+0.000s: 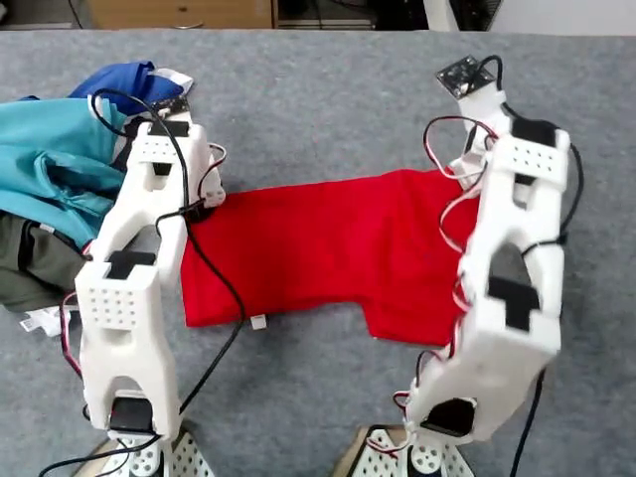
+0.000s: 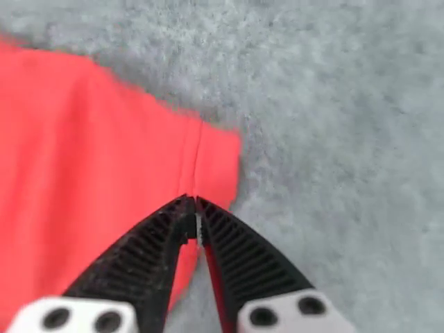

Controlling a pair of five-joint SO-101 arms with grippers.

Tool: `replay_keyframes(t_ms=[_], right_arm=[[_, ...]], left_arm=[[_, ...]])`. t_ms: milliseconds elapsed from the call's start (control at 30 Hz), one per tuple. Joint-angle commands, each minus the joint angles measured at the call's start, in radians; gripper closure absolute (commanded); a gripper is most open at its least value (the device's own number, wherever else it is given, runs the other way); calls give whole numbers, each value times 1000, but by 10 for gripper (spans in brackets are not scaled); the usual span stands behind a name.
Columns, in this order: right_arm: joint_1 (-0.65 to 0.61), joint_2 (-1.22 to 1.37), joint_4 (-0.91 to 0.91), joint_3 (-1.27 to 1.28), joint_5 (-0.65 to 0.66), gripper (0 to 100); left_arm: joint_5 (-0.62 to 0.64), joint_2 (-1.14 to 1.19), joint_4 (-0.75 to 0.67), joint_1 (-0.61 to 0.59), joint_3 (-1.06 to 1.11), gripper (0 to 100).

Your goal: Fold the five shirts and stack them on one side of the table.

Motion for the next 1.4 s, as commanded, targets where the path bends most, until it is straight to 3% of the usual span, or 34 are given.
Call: replay_keyframes(t_ms=[0,167,367,800,1100,1367], right_arm=[[-12,145,-12,-130,-6,993],[-10,308,8,-222,17,993],[-5,308,107,-340,15,994],[-38,157,324,-559,14,994],[-84,271,255,-567,12,994],[-16,460,163,-568,14,994]], left_arm=[[9,31,-8,-55,-32,981],[40,42,37,-100,-84,981],[40,35,83,-97,-133,981],[-6,39,465,-5,-586,981],[-34,44,460,6,-405,981],[-83,42,296,2,-175,981]])
